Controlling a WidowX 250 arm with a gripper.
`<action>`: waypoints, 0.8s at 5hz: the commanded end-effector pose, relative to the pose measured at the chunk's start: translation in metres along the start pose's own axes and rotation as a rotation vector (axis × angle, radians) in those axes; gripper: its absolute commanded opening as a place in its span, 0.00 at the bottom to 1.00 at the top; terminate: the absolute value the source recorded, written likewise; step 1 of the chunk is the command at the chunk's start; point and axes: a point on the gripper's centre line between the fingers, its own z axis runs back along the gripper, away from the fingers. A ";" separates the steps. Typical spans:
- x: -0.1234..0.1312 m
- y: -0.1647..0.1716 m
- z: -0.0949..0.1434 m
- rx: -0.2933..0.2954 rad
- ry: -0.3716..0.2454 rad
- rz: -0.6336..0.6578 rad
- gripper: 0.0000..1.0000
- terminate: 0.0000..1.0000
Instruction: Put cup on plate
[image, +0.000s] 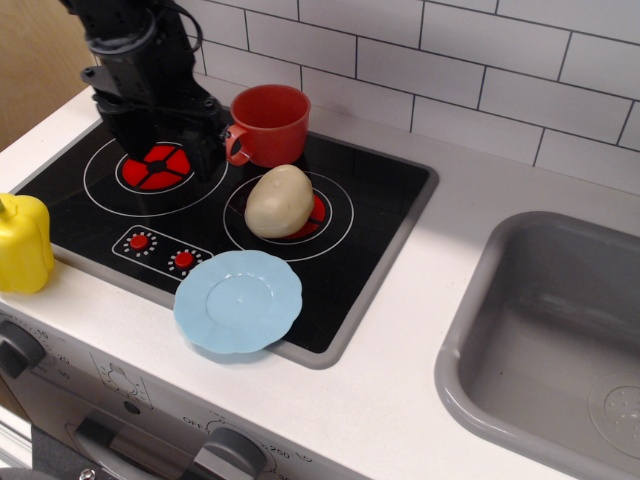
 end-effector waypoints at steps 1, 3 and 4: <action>0.025 -0.003 0.013 -0.001 -0.043 -0.029 1.00 0.00; 0.030 -0.010 0.007 -0.014 -0.028 -0.033 1.00 0.00; 0.032 -0.015 0.003 -0.023 -0.019 -0.029 1.00 0.00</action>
